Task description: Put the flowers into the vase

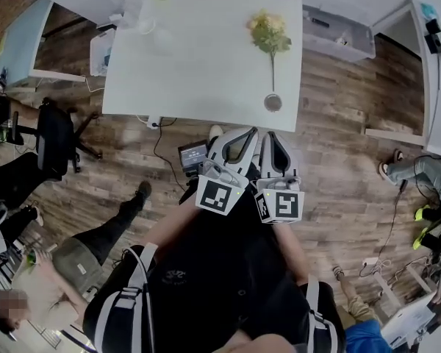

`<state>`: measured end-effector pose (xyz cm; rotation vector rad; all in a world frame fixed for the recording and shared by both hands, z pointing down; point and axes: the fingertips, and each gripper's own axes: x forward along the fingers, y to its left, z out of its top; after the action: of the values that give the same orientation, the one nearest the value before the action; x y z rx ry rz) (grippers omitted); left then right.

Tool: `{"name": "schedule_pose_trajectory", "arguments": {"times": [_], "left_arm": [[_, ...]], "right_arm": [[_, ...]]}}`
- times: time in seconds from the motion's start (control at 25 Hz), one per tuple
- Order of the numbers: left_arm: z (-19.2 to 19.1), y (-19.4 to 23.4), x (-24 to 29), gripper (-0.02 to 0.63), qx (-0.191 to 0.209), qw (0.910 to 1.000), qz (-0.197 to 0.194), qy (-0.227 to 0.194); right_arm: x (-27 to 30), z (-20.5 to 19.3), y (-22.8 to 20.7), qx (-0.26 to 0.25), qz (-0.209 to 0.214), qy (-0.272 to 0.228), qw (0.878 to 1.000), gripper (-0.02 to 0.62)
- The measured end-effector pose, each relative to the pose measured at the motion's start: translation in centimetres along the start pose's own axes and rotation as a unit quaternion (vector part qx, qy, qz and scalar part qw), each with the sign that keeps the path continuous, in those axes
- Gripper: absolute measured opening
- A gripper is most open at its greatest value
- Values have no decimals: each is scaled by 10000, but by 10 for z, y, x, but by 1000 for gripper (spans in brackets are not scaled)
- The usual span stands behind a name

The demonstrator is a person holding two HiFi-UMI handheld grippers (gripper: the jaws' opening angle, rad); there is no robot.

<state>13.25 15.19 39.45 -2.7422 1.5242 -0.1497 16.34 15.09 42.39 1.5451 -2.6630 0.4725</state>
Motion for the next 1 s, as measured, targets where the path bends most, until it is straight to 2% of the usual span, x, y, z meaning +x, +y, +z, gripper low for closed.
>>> {"name": "schedule_pose_trajectory", "arguments": {"times": [0.28, 0.56, 0.68, 0.84, 1.0], "left_arm": [[-5, 64, -2, 20, -652, 9978, -64, -97], [-10, 124, -2, 20, -433, 9990, 44, -88], [-14, 139, -3, 20, -505, 9987, 27, -88], [-23, 150, 2, 20, -649, 9978, 5, 100], [-27, 140, 23, 20, -700, 9971, -103, 273]], "right_arm": [[52, -4, 22, -1, -239, 257, 9994, 15], [98, -9, 45, -98, -458, 433, 9980, 15], [112, -12, 51, -94, -538, 503, 9972, 15], [123, -10, 51, -98, -575, 545, 9968, 15], [125, -2, 29, -120, -707, 512, 9961, 15]]}}
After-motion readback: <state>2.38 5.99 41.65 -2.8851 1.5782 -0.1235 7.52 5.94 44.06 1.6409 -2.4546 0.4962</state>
